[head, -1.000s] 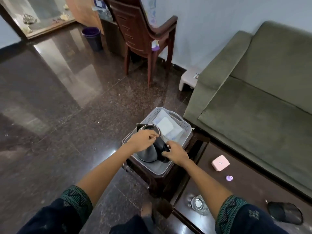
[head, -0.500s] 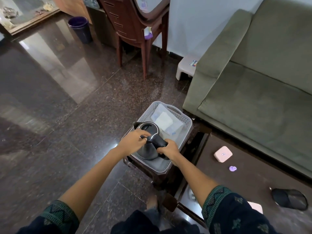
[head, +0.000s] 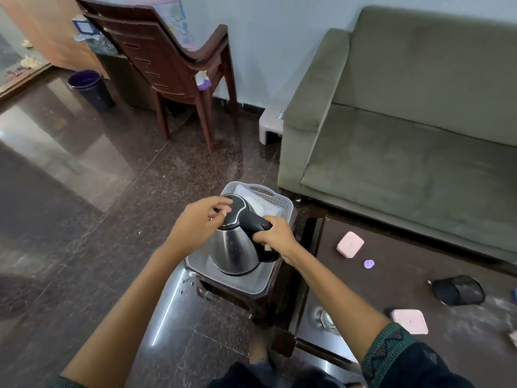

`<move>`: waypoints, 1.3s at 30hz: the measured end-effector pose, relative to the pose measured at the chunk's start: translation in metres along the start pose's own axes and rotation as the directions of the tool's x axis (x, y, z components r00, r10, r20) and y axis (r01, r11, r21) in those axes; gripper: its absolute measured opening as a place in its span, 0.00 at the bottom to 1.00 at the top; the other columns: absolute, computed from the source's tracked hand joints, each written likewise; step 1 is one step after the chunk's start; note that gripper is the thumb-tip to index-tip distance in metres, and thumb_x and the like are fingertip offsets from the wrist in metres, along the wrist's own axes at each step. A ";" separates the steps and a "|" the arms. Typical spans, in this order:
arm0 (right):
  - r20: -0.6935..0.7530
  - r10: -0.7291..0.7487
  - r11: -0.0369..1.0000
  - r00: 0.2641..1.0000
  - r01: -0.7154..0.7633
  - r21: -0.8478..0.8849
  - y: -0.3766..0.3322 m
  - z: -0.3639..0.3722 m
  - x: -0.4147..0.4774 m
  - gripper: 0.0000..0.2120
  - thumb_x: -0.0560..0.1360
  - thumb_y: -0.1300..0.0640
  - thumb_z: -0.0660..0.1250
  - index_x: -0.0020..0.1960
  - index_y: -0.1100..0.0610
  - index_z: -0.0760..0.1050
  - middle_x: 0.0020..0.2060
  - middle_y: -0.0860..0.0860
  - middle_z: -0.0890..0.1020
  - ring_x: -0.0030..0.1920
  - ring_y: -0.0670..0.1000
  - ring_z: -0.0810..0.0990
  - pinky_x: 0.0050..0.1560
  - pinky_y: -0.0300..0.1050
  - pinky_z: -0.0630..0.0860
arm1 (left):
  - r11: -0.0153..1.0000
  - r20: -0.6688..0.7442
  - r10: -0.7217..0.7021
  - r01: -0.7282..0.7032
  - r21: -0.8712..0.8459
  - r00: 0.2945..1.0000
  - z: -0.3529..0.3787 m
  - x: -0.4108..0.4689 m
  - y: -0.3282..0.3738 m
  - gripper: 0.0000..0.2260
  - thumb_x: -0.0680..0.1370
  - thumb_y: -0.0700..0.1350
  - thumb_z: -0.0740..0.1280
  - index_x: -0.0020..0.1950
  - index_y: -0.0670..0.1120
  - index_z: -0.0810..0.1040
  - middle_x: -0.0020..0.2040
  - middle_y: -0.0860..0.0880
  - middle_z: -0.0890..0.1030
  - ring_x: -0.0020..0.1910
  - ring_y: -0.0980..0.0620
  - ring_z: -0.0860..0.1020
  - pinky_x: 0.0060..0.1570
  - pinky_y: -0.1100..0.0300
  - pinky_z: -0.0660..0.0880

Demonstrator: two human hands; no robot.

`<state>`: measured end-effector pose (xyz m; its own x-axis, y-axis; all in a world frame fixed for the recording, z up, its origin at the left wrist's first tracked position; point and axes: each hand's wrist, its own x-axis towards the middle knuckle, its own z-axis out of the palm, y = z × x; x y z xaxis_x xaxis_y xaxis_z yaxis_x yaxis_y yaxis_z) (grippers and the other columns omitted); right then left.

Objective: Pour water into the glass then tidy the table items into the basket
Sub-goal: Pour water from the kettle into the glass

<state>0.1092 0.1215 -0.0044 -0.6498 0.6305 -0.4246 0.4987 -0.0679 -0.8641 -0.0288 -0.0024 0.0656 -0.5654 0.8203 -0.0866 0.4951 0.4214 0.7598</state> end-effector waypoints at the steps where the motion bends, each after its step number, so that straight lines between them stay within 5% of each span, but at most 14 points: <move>1: -0.020 -0.002 1.000 1.000 0.003 0.024 -0.005 -0.013 -0.009 0.08 0.59 0.65 0.69 0.31 0.56 0.72 0.26 0.52 0.74 0.28 0.50 0.72 0.32 0.43 0.68 | 0.998 -0.023 0.041 -0.042 -0.044 0.999 -0.001 0.000 0.012 0.12 0.76 0.37 0.65 0.55 0.49 0.79 0.41 0.57 0.83 0.37 0.66 0.78 0.47 0.71 0.73; 4: -0.091 -0.002 0.999 0.996 0.005 0.040 -0.012 -0.056 -0.039 0.11 0.59 0.68 0.68 0.28 0.53 0.72 0.21 0.48 0.72 0.24 0.47 0.69 0.29 0.40 0.66 | 0.978 -0.032 0.146 -0.150 -0.145 0.989 0.004 -0.001 0.050 0.14 0.76 0.36 0.64 0.52 0.55 0.79 0.43 0.60 0.83 0.36 0.57 0.79 0.45 0.67 0.75; 7: -0.156 -0.010 1.000 0.988 0.007 -0.016 -0.010 -0.102 -0.071 0.11 0.57 0.65 0.68 0.24 0.51 0.70 0.22 0.48 0.71 0.24 0.49 0.69 0.29 0.40 0.66 | 0.953 0.011 0.206 -0.198 -0.227 0.979 0.029 0.001 0.082 0.16 0.76 0.35 0.64 0.50 0.57 0.78 0.39 0.60 0.83 0.34 0.59 0.78 0.42 0.68 0.76; 12: -0.279 0.037 0.996 0.960 -0.057 -0.065 0.022 -0.173 -0.115 0.07 0.52 0.61 0.67 0.25 0.52 0.71 0.22 0.54 0.72 0.26 0.52 0.70 0.29 0.47 0.68 | 0.948 0.109 0.223 -0.190 -0.256 0.969 0.100 -0.005 0.124 0.10 0.77 0.37 0.64 0.54 0.47 0.79 0.39 0.58 0.83 0.36 0.57 0.79 0.46 0.63 0.77; 15: -0.322 0.051 0.988 0.945 -0.094 -0.120 0.054 -0.212 -0.135 0.06 0.50 0.60 0.66 0.25 0.51 0.72 0.22 0.54 0.72 0.25 0.51 0.70 0.28 0.45 0.68 | 0.950 0.165 0.213 -0.165 -0.264 0.963 0.147 -0.018 0.139 0.10 0.76 0.37 0.64 0.53 0.50 0.79 0.35 0.62 0.82 0.36 0.52 0.79 0.48 0.56 0.77; 19: -0.315 0.066 0.956 0.947 -0.150 -0.251 0.108 -0.254 -0.154 0.08 0.49 0.57 0.67 0.27 0.54 0.70 0.22 0.51 0.71 0.25 0.50 0.69 0.29 0.44 0.67 | 0.943 0.228 0.174 -0.096 -0.318 0.958 0.209 -0.039 0.144 0.12 0.75 0.37 0.64 0.50 0.53 0.79 0.39 0.55 0.83 0.35 0.48 0.79 0.48 0.56 0.78; 24: -0.257 0.094 0.915 0.962 -0.185 -0.358 0.170 -0.283 -0.163 0.09 0.50 0.57 0.67 0.28 0.56 0.68 0.19 0.46 0.69 0.27 0.51 0.68 0.32 0.44 0.65 | 0.928 0.265 0.046 0.057 -0.369 0.963 0.288 -0.061 0.123 0.13 0.76 0.34 0.61 0.51 0.49 0.79 0.39 0.53 0.82 0.35 0.55 0.78 0.46 0.60 0.77; 30: -0.176 0.119 0.860 0.977 -0.190 -0.473 0.230 -0.289 -0.159 0.11 0.50 0.55 0.66 0.28 0.58 0.67 0.22 0.49 0.68 0.27 0.51 0.67 0.31 0.43 0.62 | 0.859 0.126 -0.133 0.178 -0.480 0.983 0.360 -0.075 0.067 0.12 0.78 0.32 0.59 0.50 0.46 0.78 0.40 0.50 0.81 0.33 0.62 0.78 0.40 0.71 0.74; 35: -0.109 0.163 0.810 0.981 -0.196 -0.553 0.254 -0.272 -0.150 0.11 0.52 0.54 0.67 0.27 0.55 0.65 0.22 0.49 0.68 0.26 0.50 0.65 0.29 0.42 0.59 | 0.849 0.077 -0.247 0.254 -0.464 0.966 0.395 -0.077 0.011 0.11 0.78 0.33 0.60 0.49 0.47 0.78 0.41 0.52 0.81 0.37 0.62 0.79 0.46 0.68 0.76; 39: -0.102 0.162 0.794 0.981 -0.192 -0.577 0.252 -0.260 -0.145 0.11 0.55 0.56 0.69 0.27 0.54 0.66 0.22 0.49 0.69 0.24 0.51 0.66 0.27 0.40 0.60 | 0.891 0.063 -0.264 0.268 -0.367 0.963 0.411 -0.079 -0.026 0.13 0.77 0.33 0.60 0.51 0.47 0.79 0.47 0.52 0.83 0.51 0.57 0.80 0.58 0.61 0.75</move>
<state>0.4786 0.2139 -0.0899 -0.4980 0.6868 -0.5294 0.8515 0.2718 -0.4484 0.2742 0.0806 -0.2119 -0.6335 0.7027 -0.3239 0.0476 0.4532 0.8902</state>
